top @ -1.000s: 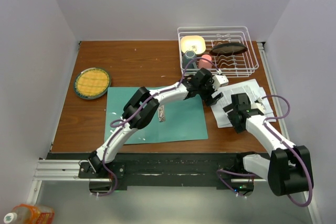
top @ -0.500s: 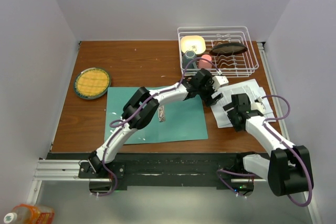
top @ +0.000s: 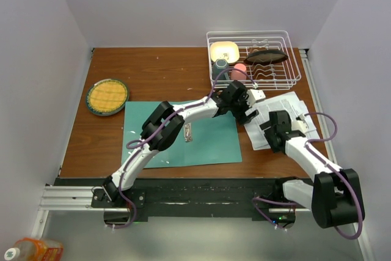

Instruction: Put the files into the folder

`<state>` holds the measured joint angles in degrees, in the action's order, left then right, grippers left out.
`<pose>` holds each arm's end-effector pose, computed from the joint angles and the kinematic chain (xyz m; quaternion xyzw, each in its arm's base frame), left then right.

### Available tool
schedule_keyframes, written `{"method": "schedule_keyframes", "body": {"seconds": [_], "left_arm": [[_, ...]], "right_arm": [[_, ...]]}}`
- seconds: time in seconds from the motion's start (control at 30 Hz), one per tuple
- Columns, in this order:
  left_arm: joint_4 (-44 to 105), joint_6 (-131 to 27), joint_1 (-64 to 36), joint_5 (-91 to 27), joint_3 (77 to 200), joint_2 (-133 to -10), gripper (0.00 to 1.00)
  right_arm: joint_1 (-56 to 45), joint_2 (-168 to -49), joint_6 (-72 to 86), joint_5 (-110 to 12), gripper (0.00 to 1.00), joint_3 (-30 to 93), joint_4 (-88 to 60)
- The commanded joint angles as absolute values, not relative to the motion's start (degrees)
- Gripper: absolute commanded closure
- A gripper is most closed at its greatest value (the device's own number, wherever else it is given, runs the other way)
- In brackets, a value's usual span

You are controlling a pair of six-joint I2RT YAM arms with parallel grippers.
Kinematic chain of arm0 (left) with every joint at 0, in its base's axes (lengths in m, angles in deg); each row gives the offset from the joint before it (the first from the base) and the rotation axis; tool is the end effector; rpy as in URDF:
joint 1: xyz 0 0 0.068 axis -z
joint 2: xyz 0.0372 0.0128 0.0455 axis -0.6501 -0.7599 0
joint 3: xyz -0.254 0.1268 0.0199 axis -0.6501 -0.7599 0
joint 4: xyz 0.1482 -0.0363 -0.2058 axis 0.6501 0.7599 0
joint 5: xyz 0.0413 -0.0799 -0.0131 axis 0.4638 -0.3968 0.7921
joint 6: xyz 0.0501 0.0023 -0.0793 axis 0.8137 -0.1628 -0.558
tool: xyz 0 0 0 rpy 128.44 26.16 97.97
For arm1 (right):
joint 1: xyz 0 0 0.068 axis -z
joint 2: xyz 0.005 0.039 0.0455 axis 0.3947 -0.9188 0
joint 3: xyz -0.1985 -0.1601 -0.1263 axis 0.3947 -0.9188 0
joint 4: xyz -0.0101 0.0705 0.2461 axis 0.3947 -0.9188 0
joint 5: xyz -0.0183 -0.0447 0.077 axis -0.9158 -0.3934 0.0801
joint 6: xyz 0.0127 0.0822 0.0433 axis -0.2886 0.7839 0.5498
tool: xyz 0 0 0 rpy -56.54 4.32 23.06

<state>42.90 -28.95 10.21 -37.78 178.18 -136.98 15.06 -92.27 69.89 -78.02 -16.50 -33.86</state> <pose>0.3599 -0.4727 0.1228 0.5088 0.7407 -0.2452 0.3638 0.2155 -0.0003 0.1388 0.5263 0.7837 0.0347 0.3280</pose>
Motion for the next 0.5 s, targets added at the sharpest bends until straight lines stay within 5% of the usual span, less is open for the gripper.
{"method": "schedule_keyframes", "body": {"seconds": [0.0,0.47], "left_arm": [[49.57,-26.24,10.69,-36.65,176.39,-136.49,0.0],[52.03,-25.1,11.48,-36.39,177.27,-136.22,0.0]], "right_arm": [[15.43,-89.8,71.7,-79.99,0.24,-18.73,-31.1],[15.34,-80.47,72.14,-80.26,0.37,-22.69,-26.97]]}}
